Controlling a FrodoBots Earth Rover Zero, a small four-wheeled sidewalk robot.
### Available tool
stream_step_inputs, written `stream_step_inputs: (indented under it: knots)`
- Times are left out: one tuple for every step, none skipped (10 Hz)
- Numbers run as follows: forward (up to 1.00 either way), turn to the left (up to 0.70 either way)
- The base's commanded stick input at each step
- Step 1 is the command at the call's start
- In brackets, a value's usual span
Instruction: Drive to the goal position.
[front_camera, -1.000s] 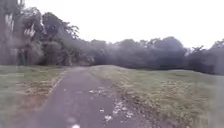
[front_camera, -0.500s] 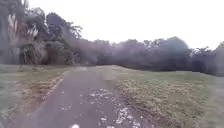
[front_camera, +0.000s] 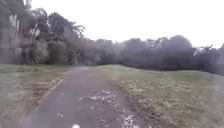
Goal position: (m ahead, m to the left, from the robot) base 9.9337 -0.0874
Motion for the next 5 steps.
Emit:
stream_step_inputs:
  knots:
    - [0.45, 0.09]
    - [0.45, 0.15]
    - [0.45, 0.23]
    - [0.45, 0.27]
    - [0.45, 0.27]
